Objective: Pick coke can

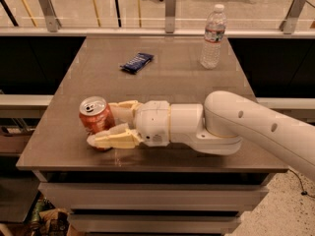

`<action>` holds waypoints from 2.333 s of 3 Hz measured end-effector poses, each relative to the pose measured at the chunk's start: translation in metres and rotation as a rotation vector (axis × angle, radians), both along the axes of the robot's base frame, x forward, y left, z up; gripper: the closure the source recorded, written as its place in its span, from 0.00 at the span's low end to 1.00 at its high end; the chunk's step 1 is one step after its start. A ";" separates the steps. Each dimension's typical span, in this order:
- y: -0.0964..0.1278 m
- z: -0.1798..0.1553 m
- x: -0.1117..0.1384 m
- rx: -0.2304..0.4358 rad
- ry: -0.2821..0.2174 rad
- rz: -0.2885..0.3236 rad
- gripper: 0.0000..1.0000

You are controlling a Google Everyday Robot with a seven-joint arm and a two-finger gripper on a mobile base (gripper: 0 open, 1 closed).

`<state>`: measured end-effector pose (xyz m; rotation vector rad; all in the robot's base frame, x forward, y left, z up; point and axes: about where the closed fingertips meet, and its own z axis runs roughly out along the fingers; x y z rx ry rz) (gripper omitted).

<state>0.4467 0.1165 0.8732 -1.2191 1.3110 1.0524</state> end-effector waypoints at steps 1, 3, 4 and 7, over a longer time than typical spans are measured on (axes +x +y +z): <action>0.002 0.001 -0.001 -0.001 -0.002 0.004 0.62; 0.006 0.003 -0.004 -0.002 -0.006 0.012 1.00; 0.001 0.011 0.001 0.003 -0.010 0.010 1.00; -0.029 0.061 0.031 0.014 -0.075 -0.018 1.00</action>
Offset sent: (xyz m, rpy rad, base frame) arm -0.0010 0.0017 0.0008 -0.0007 -0.0018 0.0034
